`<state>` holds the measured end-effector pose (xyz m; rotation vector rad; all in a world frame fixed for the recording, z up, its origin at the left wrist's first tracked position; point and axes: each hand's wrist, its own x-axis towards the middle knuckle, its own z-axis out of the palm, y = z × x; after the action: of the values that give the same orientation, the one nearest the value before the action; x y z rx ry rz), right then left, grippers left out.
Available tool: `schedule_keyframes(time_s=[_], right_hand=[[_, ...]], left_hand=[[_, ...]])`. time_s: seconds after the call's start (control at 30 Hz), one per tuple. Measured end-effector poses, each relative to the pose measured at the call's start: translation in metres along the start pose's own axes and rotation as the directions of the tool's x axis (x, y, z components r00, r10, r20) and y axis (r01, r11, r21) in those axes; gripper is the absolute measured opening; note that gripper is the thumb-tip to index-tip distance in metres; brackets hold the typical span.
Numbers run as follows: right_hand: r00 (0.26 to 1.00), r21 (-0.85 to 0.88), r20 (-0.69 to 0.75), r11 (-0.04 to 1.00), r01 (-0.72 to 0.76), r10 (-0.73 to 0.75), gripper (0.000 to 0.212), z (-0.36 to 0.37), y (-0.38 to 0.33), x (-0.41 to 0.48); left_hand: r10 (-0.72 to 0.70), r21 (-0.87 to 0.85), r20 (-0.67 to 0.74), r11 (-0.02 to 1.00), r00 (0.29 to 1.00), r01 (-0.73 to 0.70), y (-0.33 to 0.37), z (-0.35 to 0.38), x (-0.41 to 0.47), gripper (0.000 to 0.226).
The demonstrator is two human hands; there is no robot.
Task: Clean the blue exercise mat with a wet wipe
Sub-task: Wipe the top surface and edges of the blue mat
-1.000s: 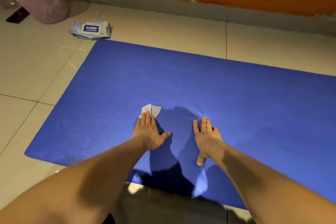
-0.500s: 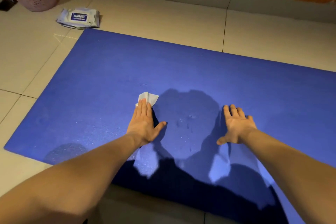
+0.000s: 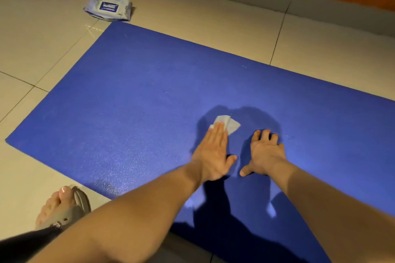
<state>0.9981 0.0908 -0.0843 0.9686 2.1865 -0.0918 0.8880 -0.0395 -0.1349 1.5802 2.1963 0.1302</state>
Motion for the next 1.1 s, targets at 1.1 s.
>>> schedule_keyframes(time_s=[1.1], right_hand=[[1.000,0.002,-0.012,1.000,0.016,-0.016,0.152,0.001,0.002,-0.001]], left_hand=[[-0.410,0.055,-0.099,0.908,0.907,0.416,-0.097,-0.014,-0.069,0.100]])
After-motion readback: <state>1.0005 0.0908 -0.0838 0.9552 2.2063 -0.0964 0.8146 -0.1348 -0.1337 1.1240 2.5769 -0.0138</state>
